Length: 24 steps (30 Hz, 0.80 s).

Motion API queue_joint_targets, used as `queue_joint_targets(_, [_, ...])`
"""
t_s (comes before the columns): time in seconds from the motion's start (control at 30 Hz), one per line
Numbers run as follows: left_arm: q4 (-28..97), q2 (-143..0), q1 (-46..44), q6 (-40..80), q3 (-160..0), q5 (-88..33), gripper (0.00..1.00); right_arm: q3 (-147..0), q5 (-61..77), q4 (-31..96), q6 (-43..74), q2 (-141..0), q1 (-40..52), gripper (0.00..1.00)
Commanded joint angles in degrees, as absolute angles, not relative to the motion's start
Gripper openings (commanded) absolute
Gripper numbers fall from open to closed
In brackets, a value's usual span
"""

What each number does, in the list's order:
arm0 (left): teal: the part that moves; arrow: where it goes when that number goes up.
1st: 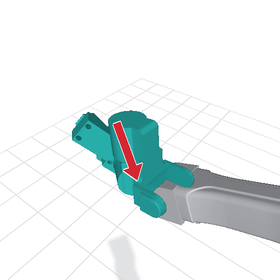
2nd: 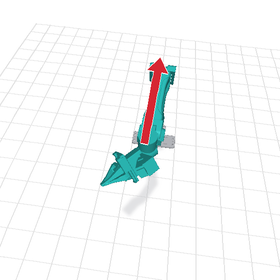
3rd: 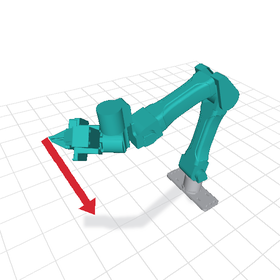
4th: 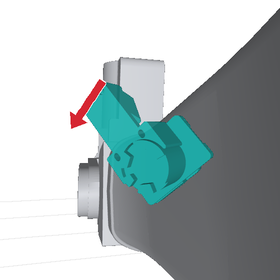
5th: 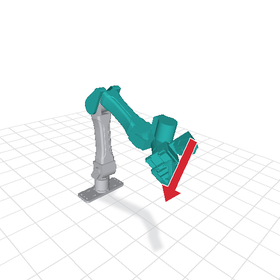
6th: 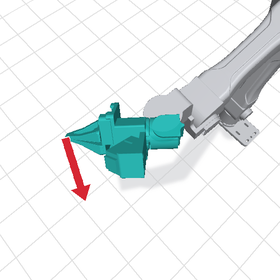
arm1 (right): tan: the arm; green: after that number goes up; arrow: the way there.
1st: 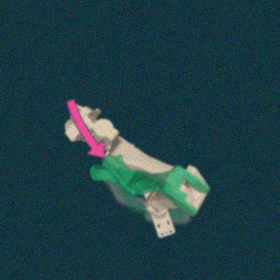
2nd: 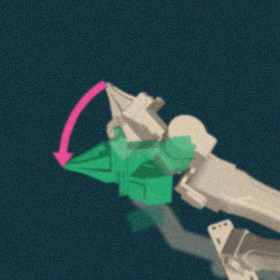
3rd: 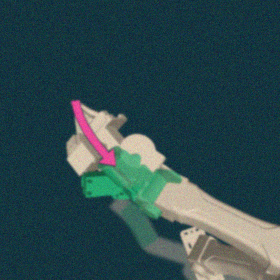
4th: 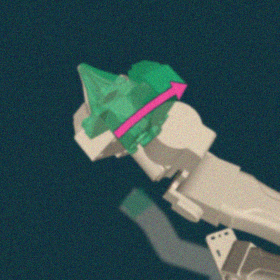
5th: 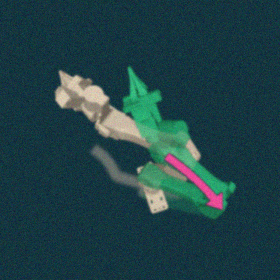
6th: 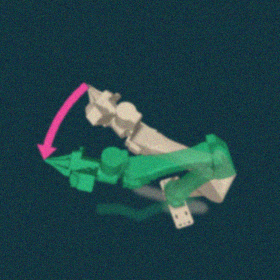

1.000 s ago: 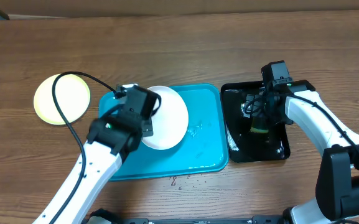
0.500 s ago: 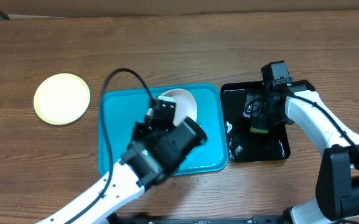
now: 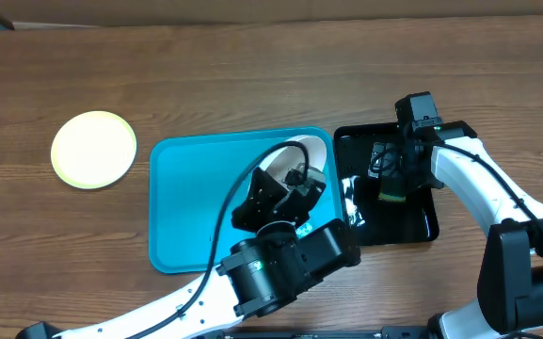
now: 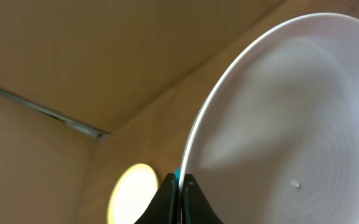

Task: Clean dirty plates on tray and stack at the side
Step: 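Lift the white plate off the teal tray with the left gripper, then carry the white plate left and place it on the plate stack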

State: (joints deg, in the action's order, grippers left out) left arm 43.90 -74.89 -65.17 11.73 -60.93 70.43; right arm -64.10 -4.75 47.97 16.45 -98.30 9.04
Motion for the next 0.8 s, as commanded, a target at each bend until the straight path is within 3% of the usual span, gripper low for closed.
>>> queue_joint_targets(0.0, [42.78,-76.51,-65.28,6.63,-61.89,75.44,0.04,-63.99,-5.3,47.62,16.47,-98.06,8.82,1.0])
queue_joint_targets(0.77, [38.2,-77.45,-65.17,2.79,-61.89,75.44,0.04,-63.99,-5.3,47.62,16.47,-98.06,8.82,1.0])
